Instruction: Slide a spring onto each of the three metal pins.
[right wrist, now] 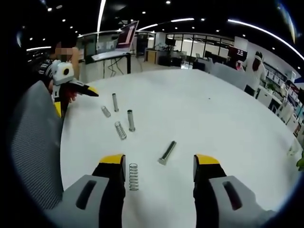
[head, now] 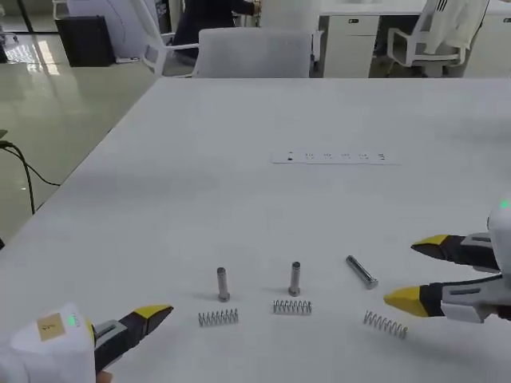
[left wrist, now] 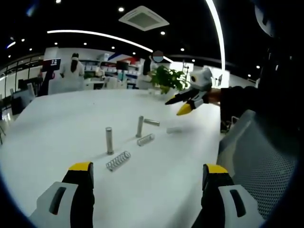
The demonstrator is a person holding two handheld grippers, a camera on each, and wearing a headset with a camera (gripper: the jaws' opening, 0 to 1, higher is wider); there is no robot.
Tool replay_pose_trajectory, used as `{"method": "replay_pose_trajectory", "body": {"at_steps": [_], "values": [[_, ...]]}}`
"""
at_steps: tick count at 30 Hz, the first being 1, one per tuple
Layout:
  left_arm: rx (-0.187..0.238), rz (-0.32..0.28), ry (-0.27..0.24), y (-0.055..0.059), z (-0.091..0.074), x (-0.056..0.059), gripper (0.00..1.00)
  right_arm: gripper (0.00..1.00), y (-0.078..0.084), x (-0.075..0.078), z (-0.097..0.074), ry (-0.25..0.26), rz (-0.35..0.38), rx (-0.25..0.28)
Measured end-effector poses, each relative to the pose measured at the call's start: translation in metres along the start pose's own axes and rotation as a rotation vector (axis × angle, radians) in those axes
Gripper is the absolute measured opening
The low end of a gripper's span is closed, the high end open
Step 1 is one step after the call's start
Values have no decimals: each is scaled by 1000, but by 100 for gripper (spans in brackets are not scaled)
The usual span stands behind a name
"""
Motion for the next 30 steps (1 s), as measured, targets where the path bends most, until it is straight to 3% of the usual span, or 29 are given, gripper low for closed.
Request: {"method": "replay_pose_trajectory", "body": {"at_steps": [13,22,30], "values": [[5,-8,-7,2,-1,-2,92,53,-22,8,25,13,-7,-38],[8,-18,-18,5,-4,-4,92,49,-21,10,40,18,-5,-92],[8,-22,-20,6,-3,-5,92,40,-19,18,55,29,30,-142]]}}
Point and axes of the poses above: the centre of the closed fingertips' face, and the gripper's own axes: z roughly forward along the fingers, x roughly to its right, y roughly out of its underside, the point moved 5 cm from there along -z, roughly backward along the fingers, and after that the axes turned 8 degrees about -x, right-handed, at the moved point
